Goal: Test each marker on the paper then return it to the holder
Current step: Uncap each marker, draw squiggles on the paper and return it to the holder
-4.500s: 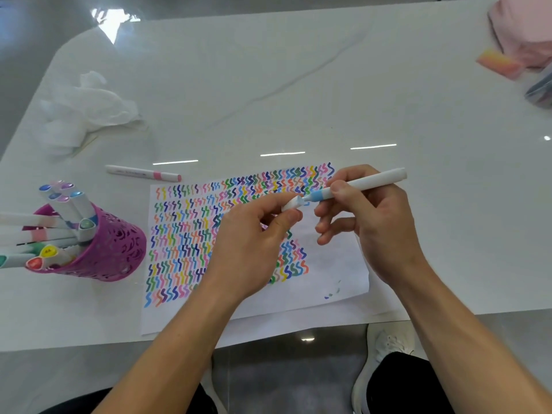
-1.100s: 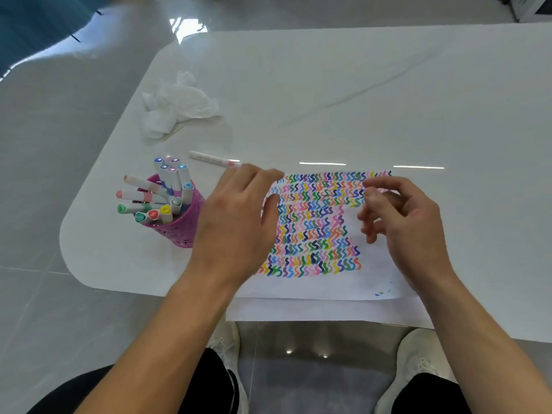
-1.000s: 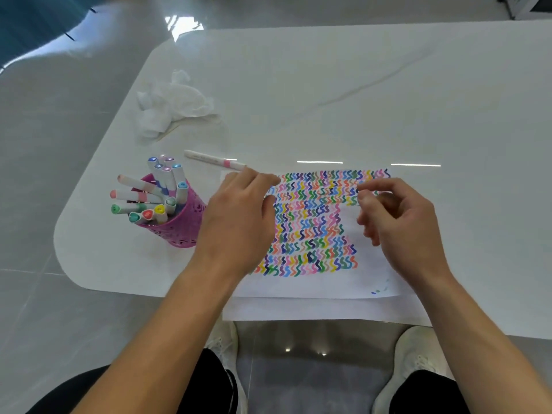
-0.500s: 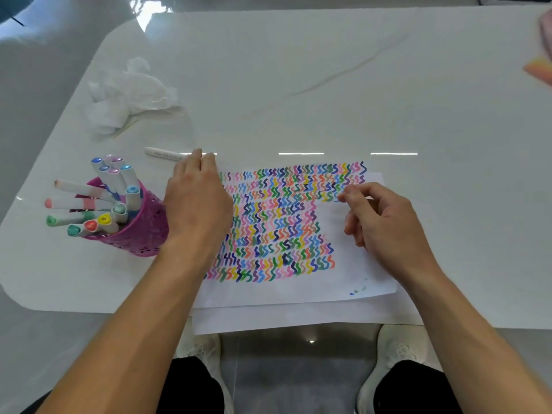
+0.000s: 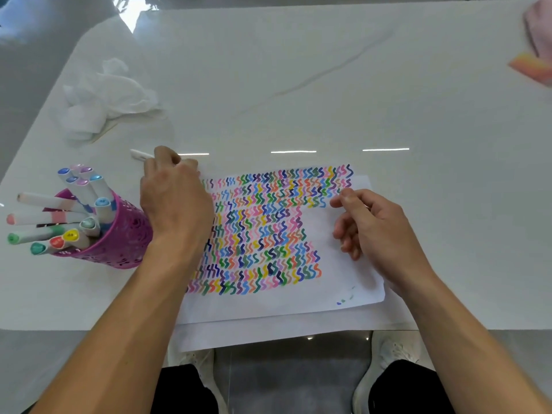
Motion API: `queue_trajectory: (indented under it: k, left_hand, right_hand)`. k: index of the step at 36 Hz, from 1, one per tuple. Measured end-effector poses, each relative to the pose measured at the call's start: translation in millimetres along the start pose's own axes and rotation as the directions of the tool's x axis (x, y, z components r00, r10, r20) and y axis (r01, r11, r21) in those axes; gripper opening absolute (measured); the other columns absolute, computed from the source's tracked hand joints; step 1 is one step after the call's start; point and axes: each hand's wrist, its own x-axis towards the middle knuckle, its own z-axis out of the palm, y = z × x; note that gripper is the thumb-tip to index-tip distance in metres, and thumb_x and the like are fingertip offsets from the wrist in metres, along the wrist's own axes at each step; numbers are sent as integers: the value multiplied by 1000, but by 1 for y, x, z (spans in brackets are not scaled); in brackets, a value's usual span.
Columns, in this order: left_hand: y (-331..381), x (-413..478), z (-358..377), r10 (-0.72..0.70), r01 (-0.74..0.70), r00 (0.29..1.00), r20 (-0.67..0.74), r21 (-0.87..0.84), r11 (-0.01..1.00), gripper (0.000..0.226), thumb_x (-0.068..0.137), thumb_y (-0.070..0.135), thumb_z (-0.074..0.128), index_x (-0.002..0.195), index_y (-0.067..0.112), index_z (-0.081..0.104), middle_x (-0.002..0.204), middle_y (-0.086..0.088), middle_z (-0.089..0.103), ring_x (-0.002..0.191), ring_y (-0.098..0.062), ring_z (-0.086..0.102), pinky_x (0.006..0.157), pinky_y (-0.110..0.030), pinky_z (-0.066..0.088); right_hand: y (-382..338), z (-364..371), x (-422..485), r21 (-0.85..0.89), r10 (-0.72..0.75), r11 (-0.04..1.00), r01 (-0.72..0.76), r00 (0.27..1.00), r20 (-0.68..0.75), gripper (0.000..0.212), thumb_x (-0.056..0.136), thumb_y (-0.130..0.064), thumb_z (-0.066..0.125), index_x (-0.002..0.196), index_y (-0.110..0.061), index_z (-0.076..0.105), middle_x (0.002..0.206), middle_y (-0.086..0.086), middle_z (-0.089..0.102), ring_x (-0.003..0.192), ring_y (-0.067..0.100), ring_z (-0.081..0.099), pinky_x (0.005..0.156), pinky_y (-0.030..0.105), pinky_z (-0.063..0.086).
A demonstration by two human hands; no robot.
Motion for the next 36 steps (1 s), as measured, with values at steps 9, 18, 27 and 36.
queue_trajectory:
  k: [9,18,27,36]
  left_hand:
    - [-5,6,6,-24,24,1000,-5,66,998,32,94,6,52,119,13,70,114,-18,57,105,-39,51,91,-49,42]
    - [1,3,5,15,-26,994,-107,-102,994,20,99,18,58,111,13,73,116,-11,60,103,-34,56,75,-42,44]
    - [38,-26,4,217,-239,969,-116,-235,942,19,100,18,56,112,15,71,120,-4,71,98,-36,63,86,-41,44]
    - [66,-58,-10,440,-531,846,-303,-397,748,18,102,13,56,116,9,67,112,-2,73,96,-24,67,88,-33,47]
  right_hand:
    - [1,-1,1,-20,-2,1000,2,1000,19,30,109,-36,50,100,-17,71,62,1,68,49,14,57,43,25,45]
    - [-2,-2,1,-30,-8,1000,9,999,54,33,110,-37,48,98,-17,71,63,1,68,50,14,59,45,25,46]
    - [-3,1,-1,-90,-39,995,43,998,42,39,108,-43,49,90,-17,71,63,1,69,50,14,62,46,23,48]
    - [-9,5,-8,-91,-193,976,196,980,36,30,107,-40,53,91,-23,71,69,-1,70,54,13,65,50,22,50]
